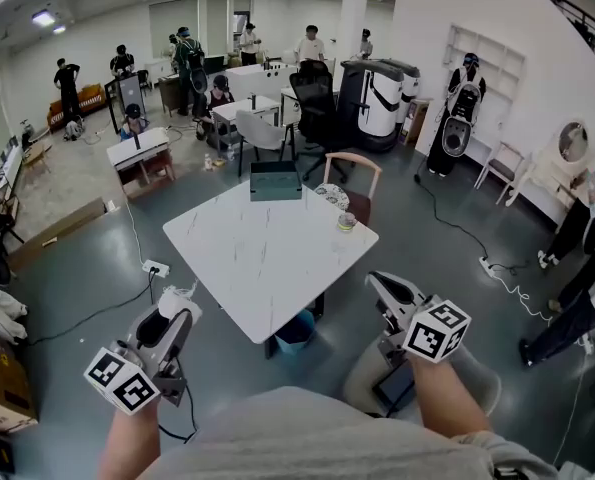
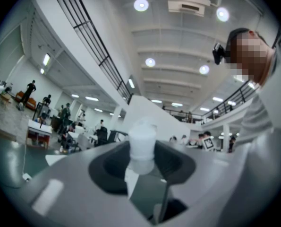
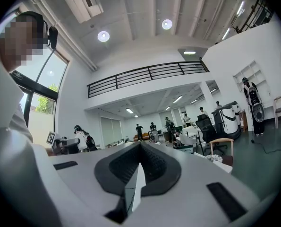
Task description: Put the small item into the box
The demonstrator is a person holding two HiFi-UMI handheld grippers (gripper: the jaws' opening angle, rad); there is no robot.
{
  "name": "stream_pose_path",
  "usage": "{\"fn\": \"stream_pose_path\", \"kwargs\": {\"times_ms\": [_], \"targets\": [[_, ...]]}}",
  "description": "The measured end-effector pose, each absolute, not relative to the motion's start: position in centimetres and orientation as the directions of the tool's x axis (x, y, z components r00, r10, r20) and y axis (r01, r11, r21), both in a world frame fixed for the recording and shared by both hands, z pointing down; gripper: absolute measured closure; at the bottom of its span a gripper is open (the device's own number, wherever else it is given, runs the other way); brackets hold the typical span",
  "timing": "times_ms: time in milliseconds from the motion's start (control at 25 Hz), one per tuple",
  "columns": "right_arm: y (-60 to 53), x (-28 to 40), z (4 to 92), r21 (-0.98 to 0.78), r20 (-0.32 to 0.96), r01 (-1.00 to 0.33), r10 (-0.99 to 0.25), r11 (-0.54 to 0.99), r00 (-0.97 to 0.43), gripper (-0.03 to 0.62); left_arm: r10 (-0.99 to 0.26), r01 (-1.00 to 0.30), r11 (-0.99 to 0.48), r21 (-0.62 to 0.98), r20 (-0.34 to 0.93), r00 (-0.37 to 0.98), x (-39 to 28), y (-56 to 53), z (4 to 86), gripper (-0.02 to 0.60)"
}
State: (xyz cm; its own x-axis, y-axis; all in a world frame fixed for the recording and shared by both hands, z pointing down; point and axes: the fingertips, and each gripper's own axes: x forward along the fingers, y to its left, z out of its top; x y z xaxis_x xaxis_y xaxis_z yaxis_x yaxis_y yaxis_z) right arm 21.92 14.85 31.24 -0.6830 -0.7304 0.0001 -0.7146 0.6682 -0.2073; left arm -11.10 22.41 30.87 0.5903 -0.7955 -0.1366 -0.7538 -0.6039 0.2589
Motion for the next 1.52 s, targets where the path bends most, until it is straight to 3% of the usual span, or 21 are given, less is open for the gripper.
{"fn": "stream_pose_path", "kwargs": {"times_ms": [960, 1520], "targets": [[12.8, 28.4, 30.1, -0.184, -0.072, -0.602, -0.622, 0.777, -0.78, 0.589, -0.782, -0.74, -0.616, 0.271, -0.094, 0.617, 1.8, 20.0, 31.0, 0.418], [4.1, 19.3, 31.3, -0.179, -0.038, -0.632, -0.647, 0.754, -0.761, 0.589, -0.754, -0.71, -0.649, 0.273, -0.113, 0.647, -7.2, 9.8, 33.0, 0.418]]}}
